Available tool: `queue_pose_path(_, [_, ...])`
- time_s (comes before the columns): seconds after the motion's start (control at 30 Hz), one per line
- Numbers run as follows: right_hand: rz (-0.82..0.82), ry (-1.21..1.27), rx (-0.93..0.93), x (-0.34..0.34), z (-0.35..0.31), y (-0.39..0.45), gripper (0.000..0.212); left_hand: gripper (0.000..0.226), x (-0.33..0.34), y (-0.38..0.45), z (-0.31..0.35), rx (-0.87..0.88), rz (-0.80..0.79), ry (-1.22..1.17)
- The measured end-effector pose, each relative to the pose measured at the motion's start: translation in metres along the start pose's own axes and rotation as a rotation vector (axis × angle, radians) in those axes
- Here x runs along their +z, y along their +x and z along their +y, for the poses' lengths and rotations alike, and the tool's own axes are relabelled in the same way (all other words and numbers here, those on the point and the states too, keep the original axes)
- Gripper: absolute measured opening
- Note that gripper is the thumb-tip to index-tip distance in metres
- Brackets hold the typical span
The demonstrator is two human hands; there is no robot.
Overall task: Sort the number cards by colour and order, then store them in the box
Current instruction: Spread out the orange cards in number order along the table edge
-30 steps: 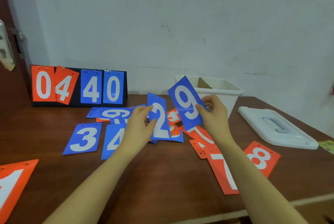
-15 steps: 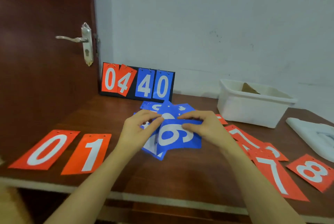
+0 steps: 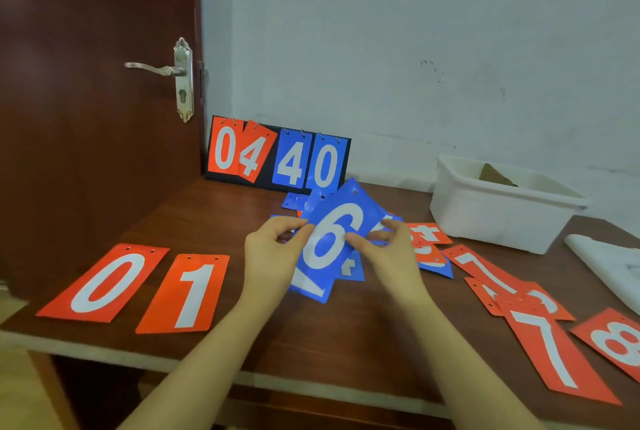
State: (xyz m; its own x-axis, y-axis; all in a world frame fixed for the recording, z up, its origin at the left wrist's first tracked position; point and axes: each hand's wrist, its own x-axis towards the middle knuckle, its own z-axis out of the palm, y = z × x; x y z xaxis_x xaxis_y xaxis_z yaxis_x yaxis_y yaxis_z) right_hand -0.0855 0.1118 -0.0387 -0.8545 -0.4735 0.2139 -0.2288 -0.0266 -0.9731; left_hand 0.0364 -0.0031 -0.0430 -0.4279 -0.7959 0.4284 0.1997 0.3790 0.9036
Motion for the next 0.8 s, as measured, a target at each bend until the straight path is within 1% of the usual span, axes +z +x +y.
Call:
queue_pose_path(0.03, [-0.023,0.052,0.058,0.007,0.005,-0.001,0.063,0.016,0.001,0.001,0.001,0.007,-0.011,-0.007])
queue_pose_path(0.07, [-0.021,0.113,0.079,0.015,0.008,-0.002,0.050,0.015,0.002,0.001,0.001,0.026,-0.023,-0.004])
queue_pose_path(0.13, [0.026,0.222,0.038,0.028,0.005,0.000,0.021,0.013,-0.001,0.004,0.000,0.055,-0.024,0.016])
queue_pose_path(0.2, [0.081,0.293,-0.009,0.033,-0.002,0.007,0.010,0.010,-0.012,0.012,-0.003,0.034,0.019,0.022])
queue_pose_path(0.27, [0.152,0.251,-0.051,0.031,-0.006,0.015,0.009,0.013,-0.029,0.027,-0.009,0.034,0.068,0.114])
queue_pose_path(0.37, [0.191,0.033,-0.096,0.018,-0.006,0.026,0.006,0.029,-0.049,0.052,-0.022,0.080,0.093,0.363])
queue_pose_path(0.43, [0.116,-0.100,-0.072,0.012,-0.003,0.033,0.014,0.034,-0.054,0.066,-0.031,0.051,0.058,0.452])
queue_pose_path(0.5, [-0.022,-0.309,0.002,0.013,0.003,0.037,0.025,0.039,-0.051,0.073,-0.039,-0.005,-0.035,0.466])
queue_pose_path(0.53, [-0.085,-0.377,0.040,0.015,0.006,0.038,0.028,0.040,-0.047,0.074,-0.042,-0.025,-0.089,0.452])
queue_pose_path(0.6, [-0.179,-0.375,0.113,0.020,0.013,0.039,0.024,0.043,-0.036,0.076,-0.048,-0.035,-0.177,0.444])
queue_pose_path(0.67, [-0.235,-0.411,0.141,0.023,0.016,0.039,0.019,0.045,-0.030,0.078,-0.054,-0.024,-0.242,0.513])
queue_pose_path(0.73, [-0.264,-0.523,0.136,0.025,0.017,0.043,0.015,0.047,-0.033,0.085,-0.060,-0.024,-0.253,0.597])
queue_pose_path(0.8, [-0.240,-0.613,0.113,0.029,0.016,0.045,0.013,0.047,-0.042,0.095,-0.065,-0.025,-0.236,0.689])
